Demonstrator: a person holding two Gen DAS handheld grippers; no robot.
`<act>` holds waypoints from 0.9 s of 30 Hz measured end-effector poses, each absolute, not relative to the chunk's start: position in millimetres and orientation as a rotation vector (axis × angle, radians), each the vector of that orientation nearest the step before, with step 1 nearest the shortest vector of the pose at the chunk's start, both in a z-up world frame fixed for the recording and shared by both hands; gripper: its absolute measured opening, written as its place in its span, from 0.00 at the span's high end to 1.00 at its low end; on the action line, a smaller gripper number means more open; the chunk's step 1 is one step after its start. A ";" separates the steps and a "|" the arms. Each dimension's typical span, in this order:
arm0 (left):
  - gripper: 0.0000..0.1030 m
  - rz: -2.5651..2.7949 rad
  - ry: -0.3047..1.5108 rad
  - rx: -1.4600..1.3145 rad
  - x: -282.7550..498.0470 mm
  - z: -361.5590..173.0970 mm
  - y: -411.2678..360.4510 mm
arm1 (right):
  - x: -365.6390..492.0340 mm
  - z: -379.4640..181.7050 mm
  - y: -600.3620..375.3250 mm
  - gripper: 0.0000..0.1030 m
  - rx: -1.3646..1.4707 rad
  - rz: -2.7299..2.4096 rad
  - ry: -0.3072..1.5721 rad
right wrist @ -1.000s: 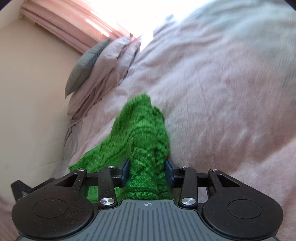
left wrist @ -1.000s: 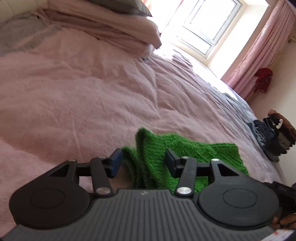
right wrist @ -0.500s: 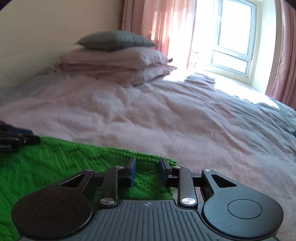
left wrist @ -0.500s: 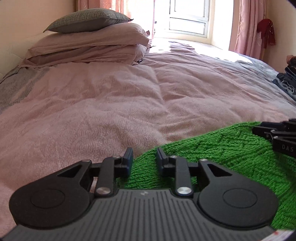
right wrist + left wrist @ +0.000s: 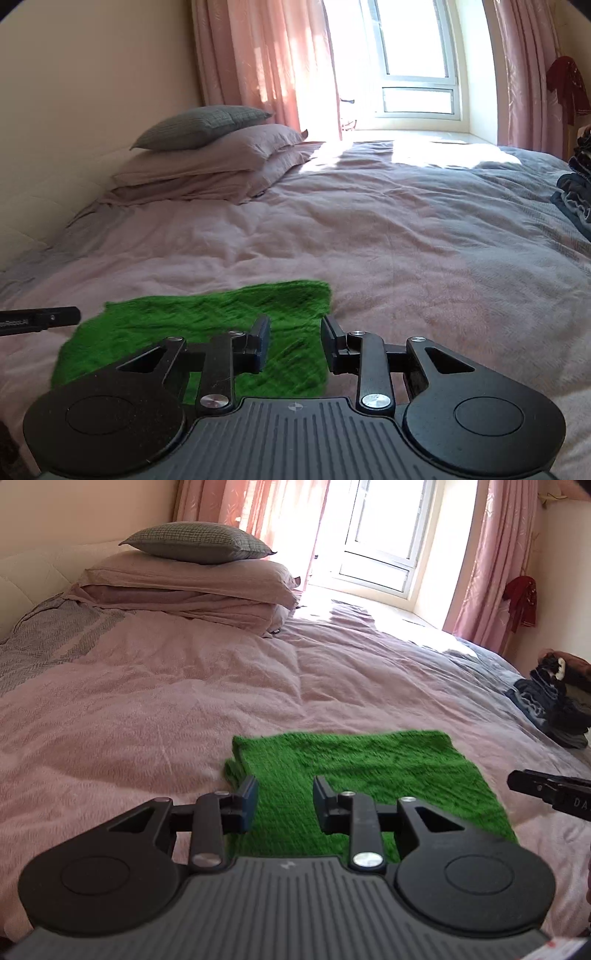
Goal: Fold clothes
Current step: 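Pull both grippers back from the folded green vest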
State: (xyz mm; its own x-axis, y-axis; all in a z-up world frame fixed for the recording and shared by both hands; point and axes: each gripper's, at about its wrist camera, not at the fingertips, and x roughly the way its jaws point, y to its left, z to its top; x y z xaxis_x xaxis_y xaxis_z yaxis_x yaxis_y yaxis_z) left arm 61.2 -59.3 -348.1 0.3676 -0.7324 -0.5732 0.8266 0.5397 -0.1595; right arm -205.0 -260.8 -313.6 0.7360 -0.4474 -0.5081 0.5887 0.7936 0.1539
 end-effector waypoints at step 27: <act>0.40 -0.888 0.727 0.348 -42.4 -329.0 -9.4 | -258.9 -326.7 -174.5 0.40 0.508 -0.588 0.666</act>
